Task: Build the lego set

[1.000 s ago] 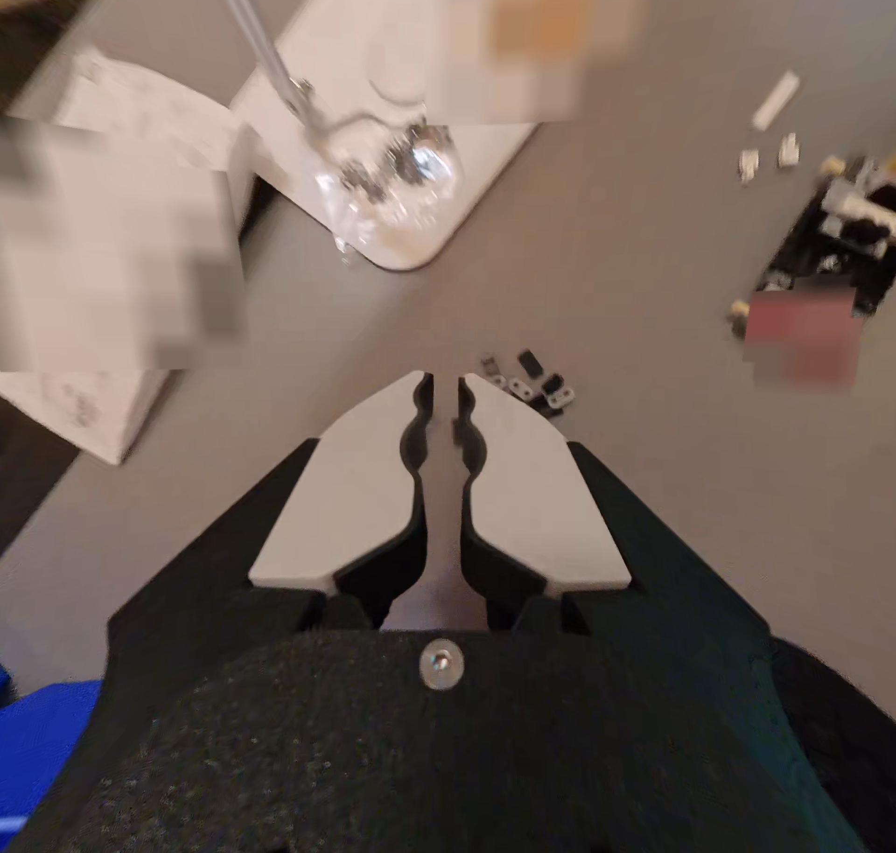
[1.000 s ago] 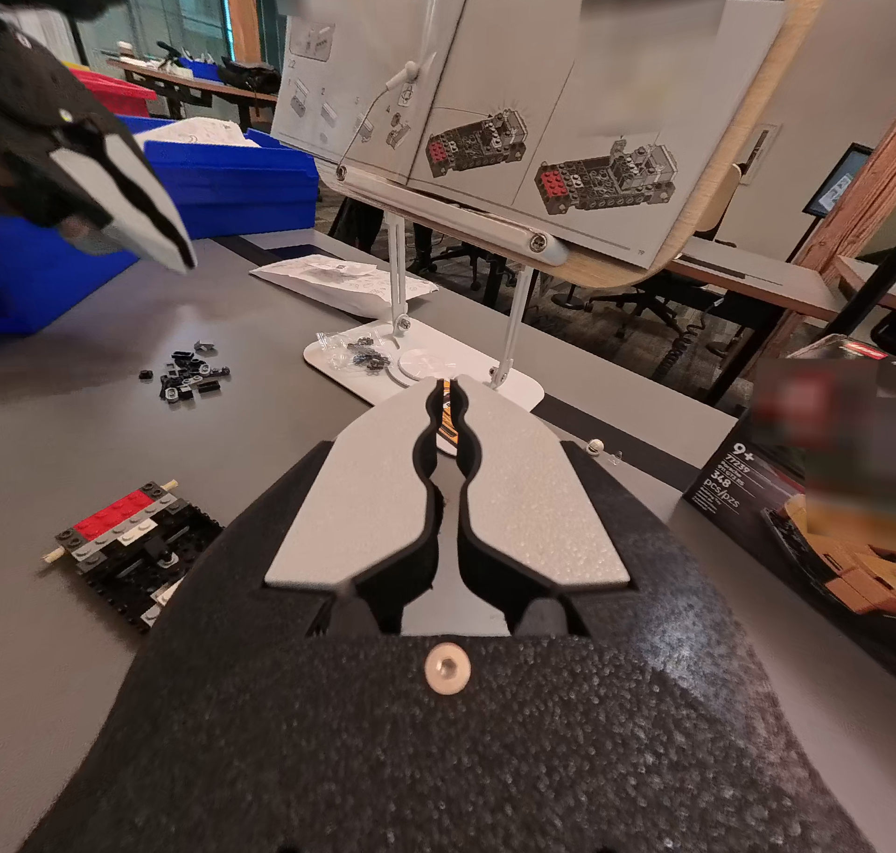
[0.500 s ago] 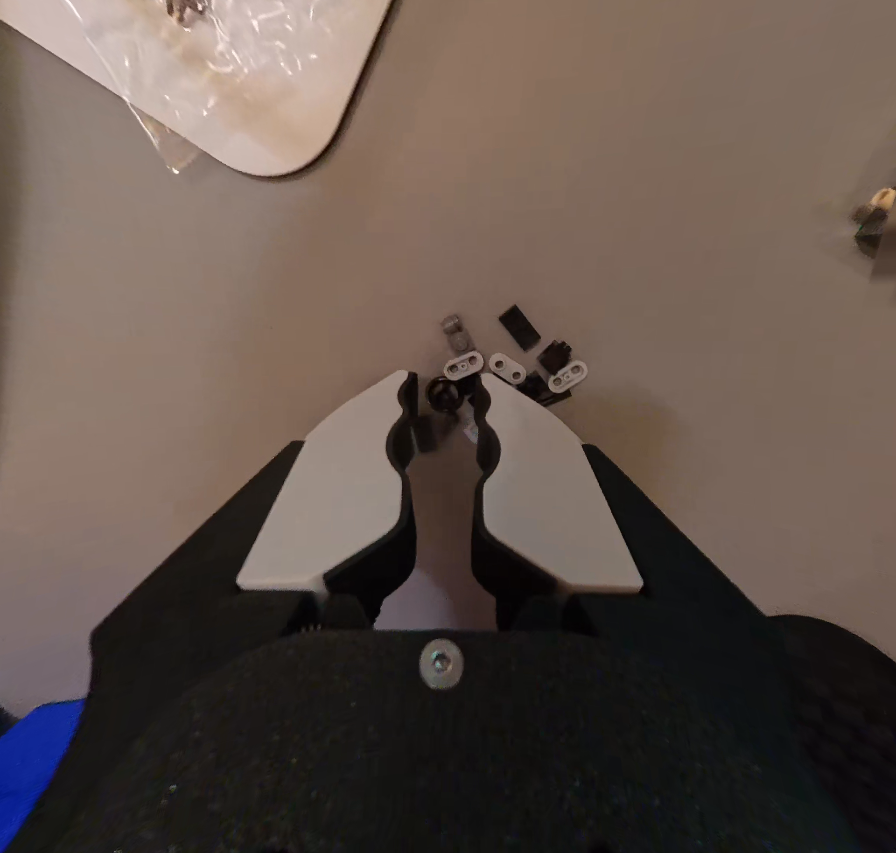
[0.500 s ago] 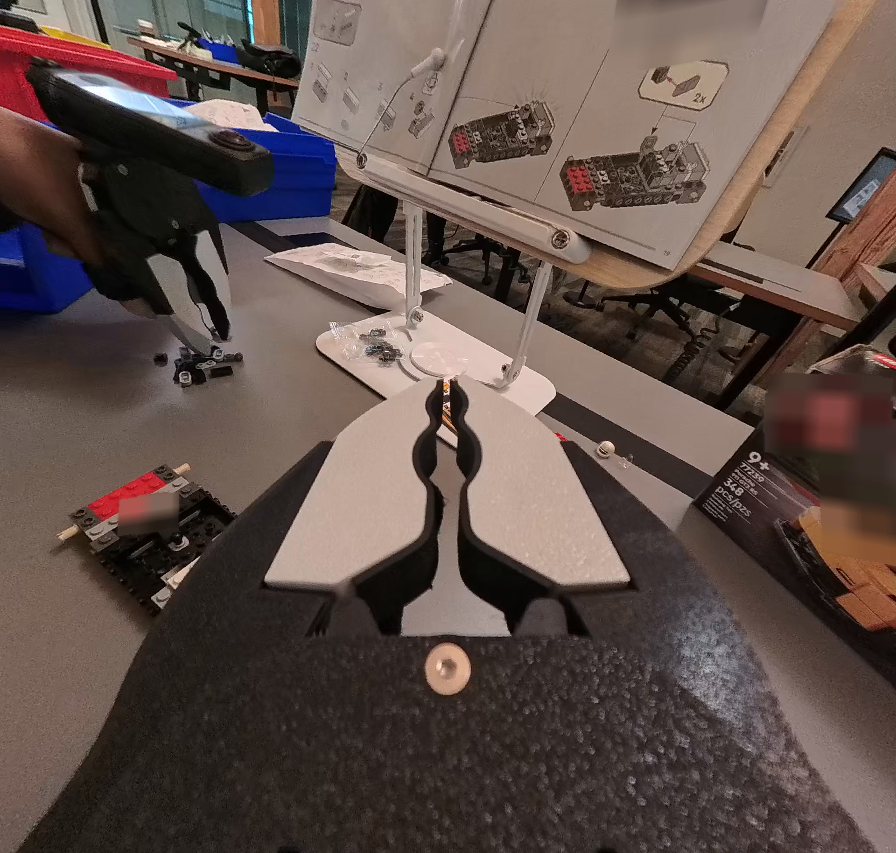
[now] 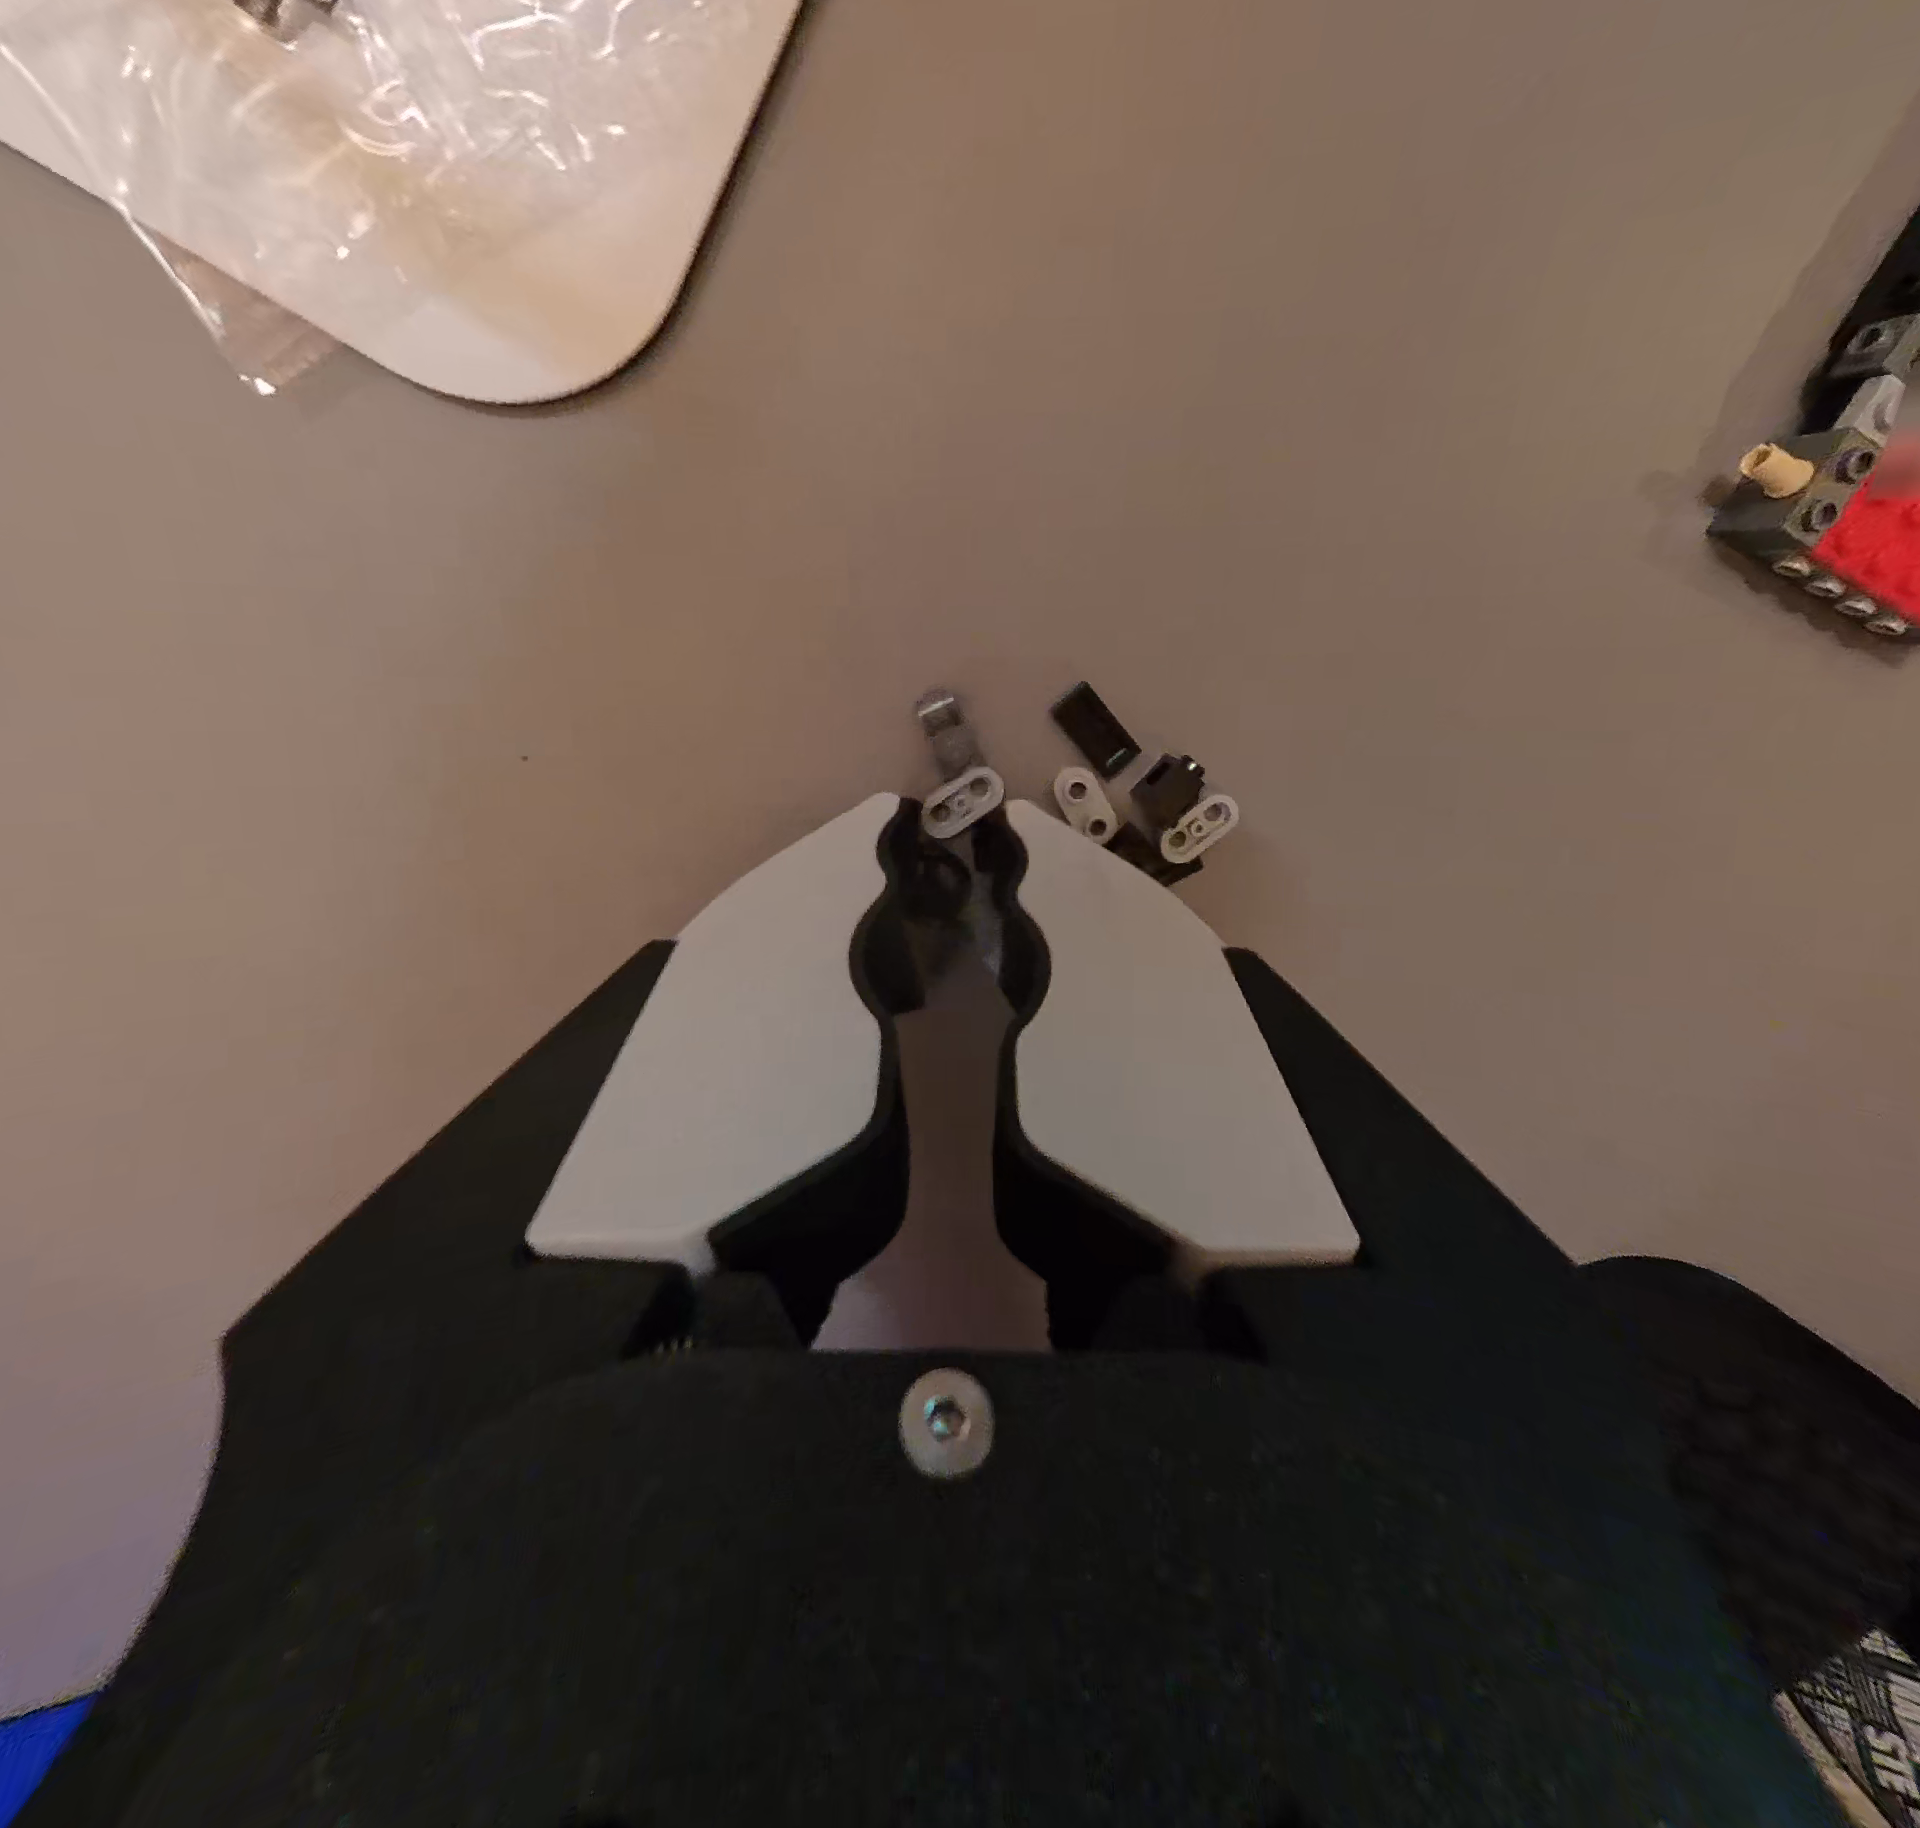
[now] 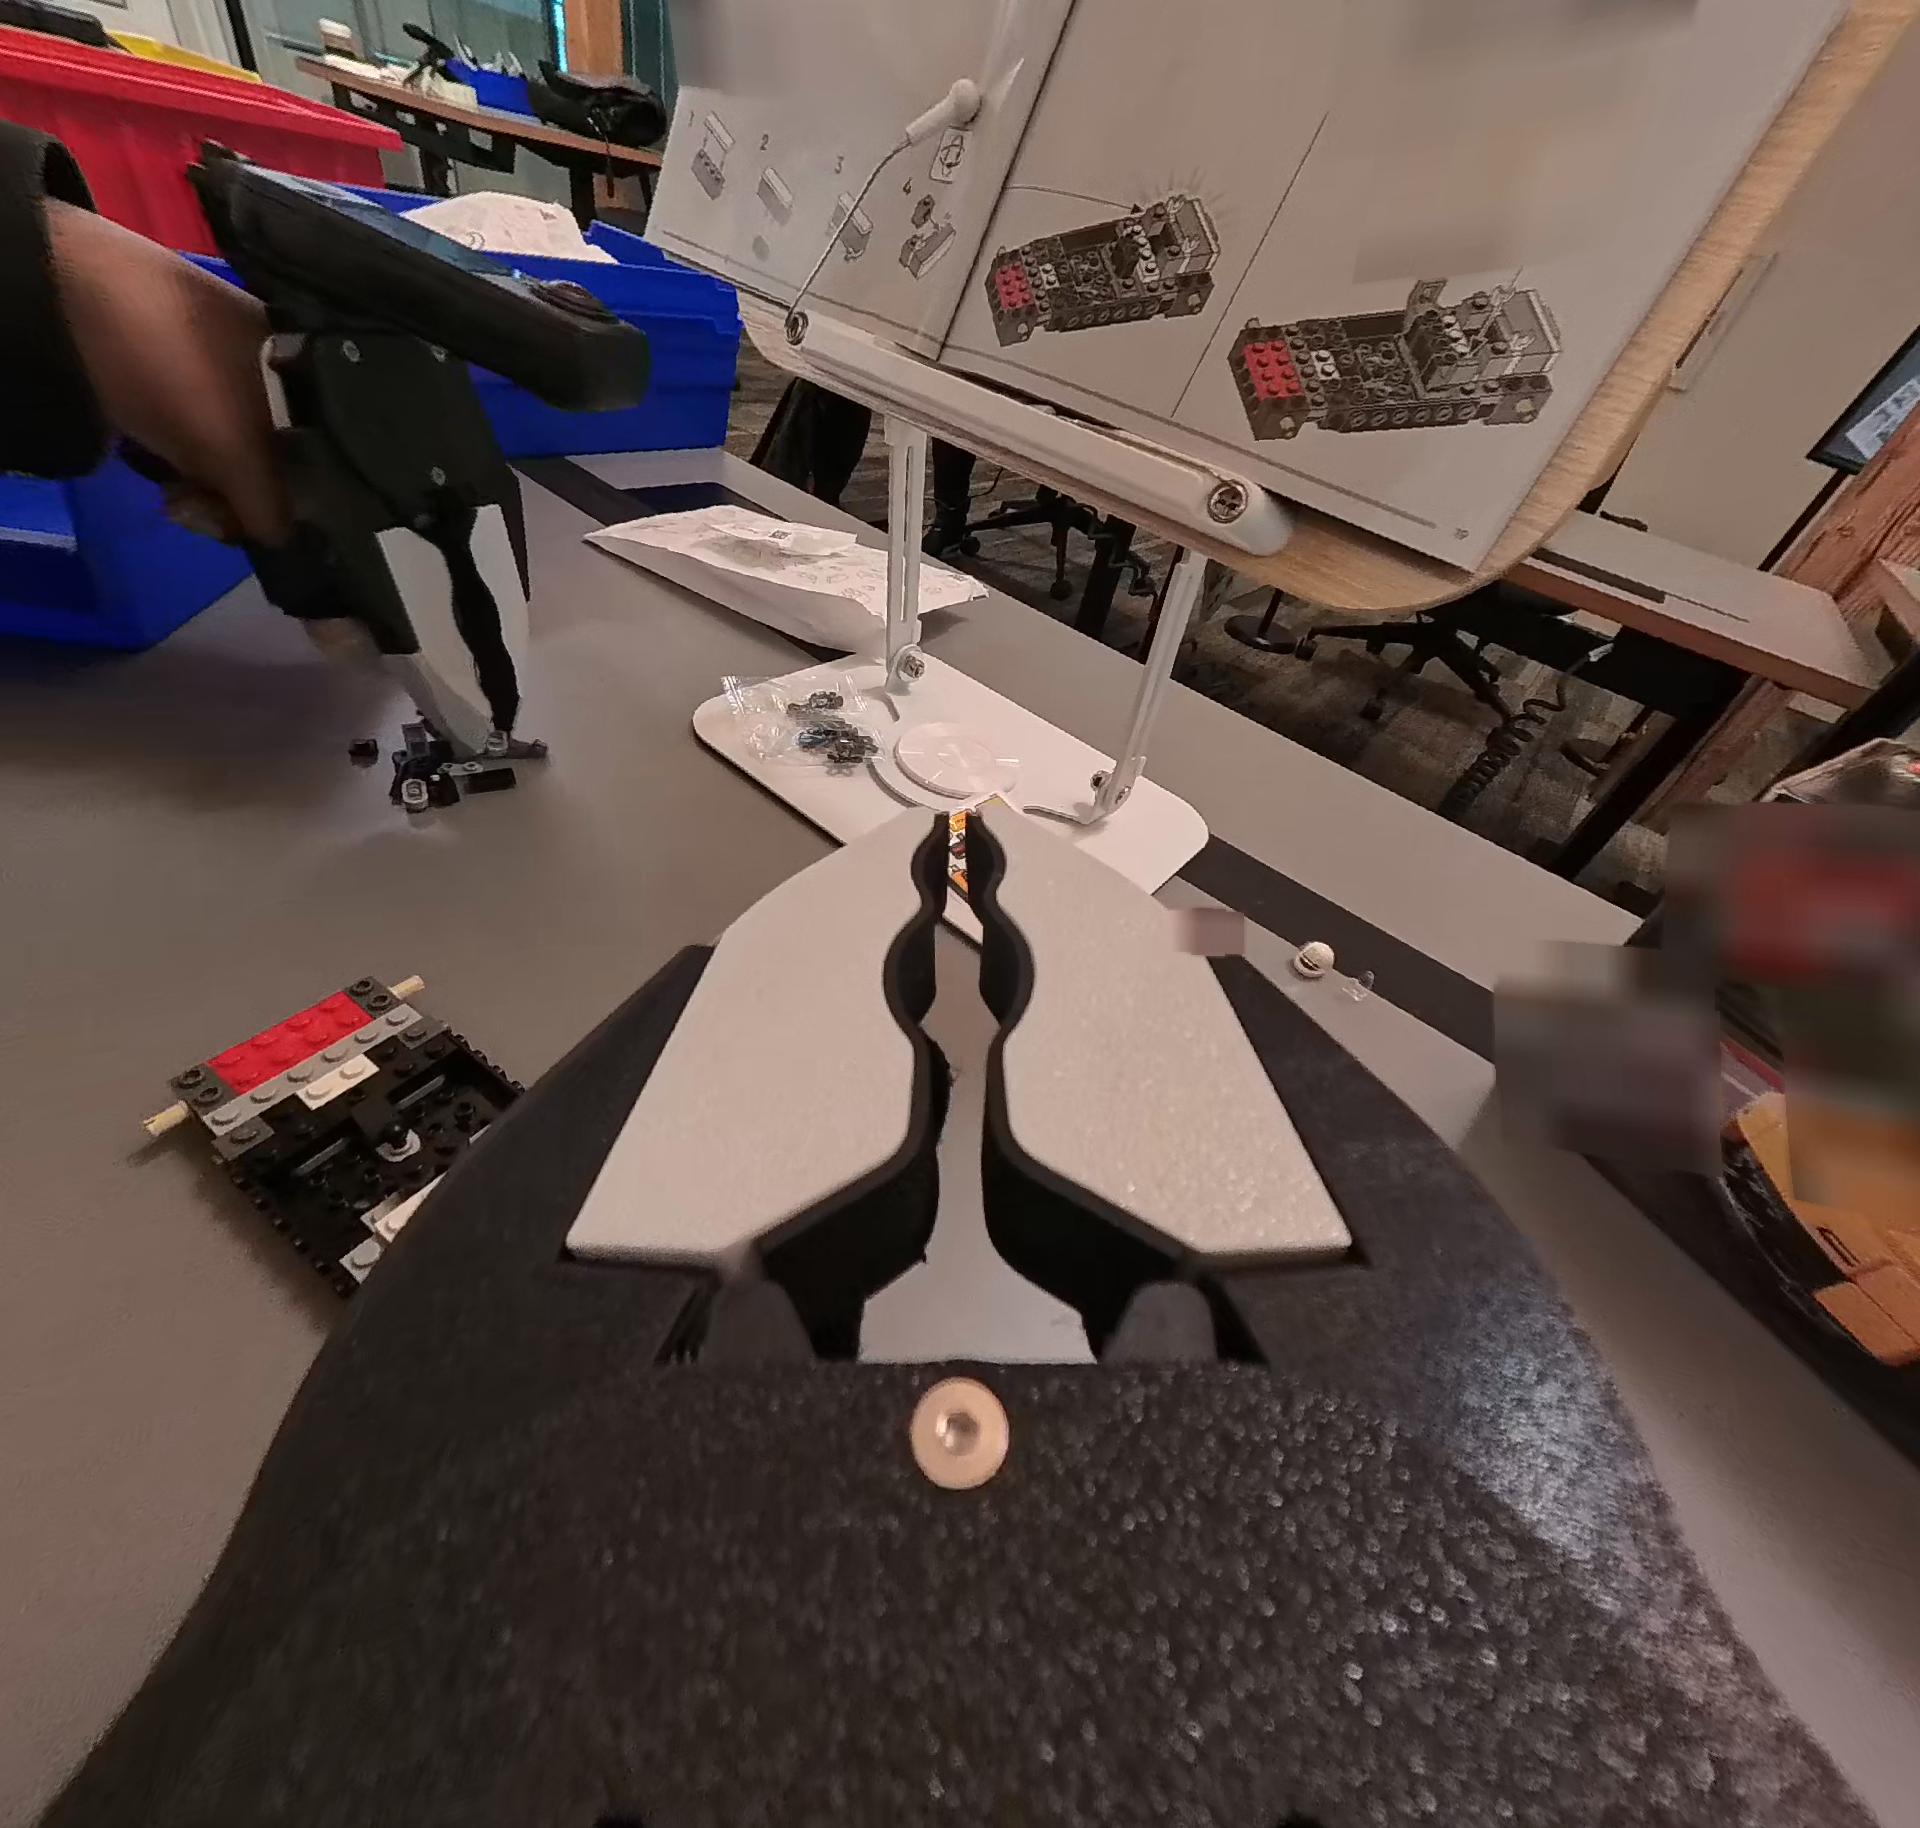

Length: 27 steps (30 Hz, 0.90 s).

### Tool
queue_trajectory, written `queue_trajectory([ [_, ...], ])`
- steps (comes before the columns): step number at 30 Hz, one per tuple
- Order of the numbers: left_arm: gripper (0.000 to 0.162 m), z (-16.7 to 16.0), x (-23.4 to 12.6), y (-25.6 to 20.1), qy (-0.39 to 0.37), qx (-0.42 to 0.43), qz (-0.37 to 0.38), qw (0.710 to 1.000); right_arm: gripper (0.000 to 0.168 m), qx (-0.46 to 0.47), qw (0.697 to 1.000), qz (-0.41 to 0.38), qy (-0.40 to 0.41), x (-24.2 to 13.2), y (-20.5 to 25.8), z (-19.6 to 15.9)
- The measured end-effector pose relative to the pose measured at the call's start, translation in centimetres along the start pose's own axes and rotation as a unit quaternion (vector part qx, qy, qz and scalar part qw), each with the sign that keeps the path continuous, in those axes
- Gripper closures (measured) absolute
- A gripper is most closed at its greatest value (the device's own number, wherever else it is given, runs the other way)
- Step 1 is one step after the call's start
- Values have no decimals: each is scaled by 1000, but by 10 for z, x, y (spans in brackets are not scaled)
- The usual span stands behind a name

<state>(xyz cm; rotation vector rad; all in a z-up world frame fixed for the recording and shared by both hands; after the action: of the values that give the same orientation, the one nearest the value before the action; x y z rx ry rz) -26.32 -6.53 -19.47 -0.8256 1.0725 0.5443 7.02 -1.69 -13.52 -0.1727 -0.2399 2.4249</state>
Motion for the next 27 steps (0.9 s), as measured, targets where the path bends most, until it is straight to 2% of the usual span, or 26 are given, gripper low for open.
queue_trajectory([
  [9, 155, -2, -2, -2, -28, 4, 3, 1000, 166, 1, 1000, 1, -2, -1, 0, 1],
  [13, 155, 3, -21, -19, -108, 22, -17, 994, 166, 2, 1000, 8, -2, 0, 2, 1],
  [15, 155, 7, -32, -36, -178, 37, -75, 981, 166, -1, 1000, 22, -5, -1, 7, 1],
  [16, 155, 10, -37, -47, -223, 50, -125, 966, 166, -3, 999, 35, -10, -1, 10, 2],
  [18, 155, 15, -44, -72, -316, 82, -228, 917, 164, 1, 997, 78, -25, -3, 22, 8],
  [21, 155, 20, -44, -108, -436, 128, -357, 816, 159, 20, 983, 174, -51, -9, 46, 19],
  [25, 156, 27, -25, -134, -492, 144, -460, 725, 154, 87, 960, 250, -87, -18, 69, 36],
  [27, 156, 32, -14, -140, -492, 144, -488, 706, 153, 113, 952, 268, -94, -20, 73, 43],
])
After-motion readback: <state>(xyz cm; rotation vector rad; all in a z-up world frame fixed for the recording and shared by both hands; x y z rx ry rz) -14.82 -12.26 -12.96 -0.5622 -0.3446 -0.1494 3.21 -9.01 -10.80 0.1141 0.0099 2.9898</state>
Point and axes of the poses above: each gripper's, where its closed fingertips meet, x out along the fingers, z out of its top, y = z × x across the jaws, the point moved 9 cm from there along -x, back along the fingers, and after that the axes turned 13 degrees about -z, right-handed, at the moved point
